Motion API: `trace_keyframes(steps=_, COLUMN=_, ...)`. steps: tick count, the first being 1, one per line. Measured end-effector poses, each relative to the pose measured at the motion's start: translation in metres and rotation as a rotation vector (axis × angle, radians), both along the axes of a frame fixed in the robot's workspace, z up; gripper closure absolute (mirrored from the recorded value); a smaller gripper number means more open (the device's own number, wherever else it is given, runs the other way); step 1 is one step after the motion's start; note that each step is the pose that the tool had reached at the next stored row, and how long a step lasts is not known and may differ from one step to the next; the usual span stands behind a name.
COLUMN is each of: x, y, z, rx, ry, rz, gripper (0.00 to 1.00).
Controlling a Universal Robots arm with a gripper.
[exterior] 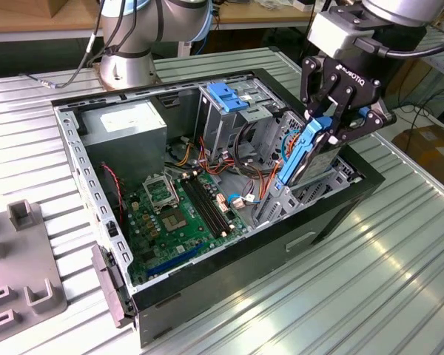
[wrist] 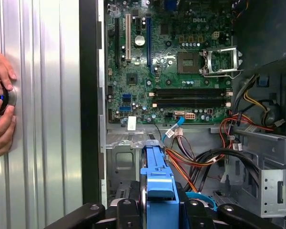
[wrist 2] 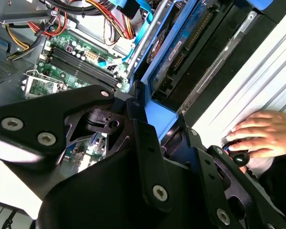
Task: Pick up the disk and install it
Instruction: 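Insert the disk into the insertion slot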
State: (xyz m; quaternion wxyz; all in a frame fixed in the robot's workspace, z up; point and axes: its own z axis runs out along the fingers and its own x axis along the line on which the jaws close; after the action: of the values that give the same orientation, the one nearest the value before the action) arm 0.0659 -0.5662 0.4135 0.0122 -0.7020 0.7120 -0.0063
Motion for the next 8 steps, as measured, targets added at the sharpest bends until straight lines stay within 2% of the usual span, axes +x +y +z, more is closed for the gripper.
trace_keyframes(steps=4, x=0.0000, y=0.0001, z=-0.0053, rx=0.0000, ry=0.0000, rz=0.000, gripper=0.63)
trace_keyframes(steps=8, x=0.0000, y=0.0000, z=-0.0055, rx=-0.0001, ry=0.0000, rz=0.000, gripper=0.63)
